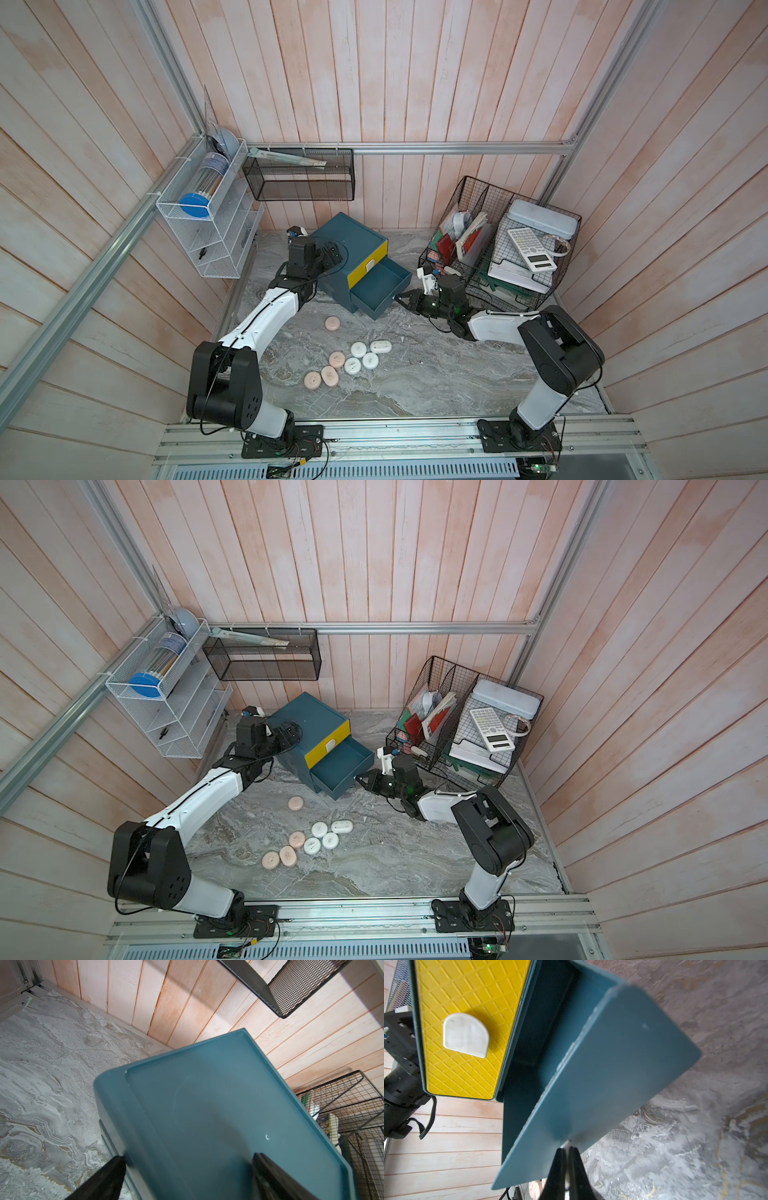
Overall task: Put the bluetooth earphones in the drawer according to color
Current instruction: Open the drawer in the storage box.
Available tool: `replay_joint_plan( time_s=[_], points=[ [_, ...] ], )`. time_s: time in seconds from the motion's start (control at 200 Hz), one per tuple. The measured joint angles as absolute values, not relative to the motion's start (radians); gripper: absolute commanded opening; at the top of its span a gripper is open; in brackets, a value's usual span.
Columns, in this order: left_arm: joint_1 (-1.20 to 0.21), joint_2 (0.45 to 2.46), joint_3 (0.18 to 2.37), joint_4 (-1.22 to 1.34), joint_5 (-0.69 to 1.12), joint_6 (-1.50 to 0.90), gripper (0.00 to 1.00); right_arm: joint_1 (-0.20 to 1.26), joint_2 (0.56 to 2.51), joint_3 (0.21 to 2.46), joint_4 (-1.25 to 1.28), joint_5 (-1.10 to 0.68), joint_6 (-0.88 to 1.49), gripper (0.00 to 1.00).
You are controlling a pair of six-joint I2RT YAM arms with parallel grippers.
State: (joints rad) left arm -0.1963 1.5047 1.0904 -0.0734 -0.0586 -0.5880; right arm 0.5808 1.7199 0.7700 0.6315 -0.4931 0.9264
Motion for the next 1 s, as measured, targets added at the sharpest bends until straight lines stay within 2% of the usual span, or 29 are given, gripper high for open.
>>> replay_joint_plan(
  time_s=[0.5, 0.745, 1.0],
  points=[
    [-0.193, 1.489, 1.073, -0.064, -0.056, -0.588, 1.00, 0.577, 1.659, 0.715, 0.608, -0.471, 0.907, 0.00],
    [-0.189, 1.385, 1.007, -0.113, -0.047, -0.594, 1.00, 0.577, 1.629, 0.700, 0.571, -0.464, 0.888, 0.00],
    [-0.189, 1.214, 0.954, -0.167, -0.053, -0.617, 1.00, 0.574, 1.621, 0.700, 0.532, -0.464, 0.867, 0.34]
  ],
)
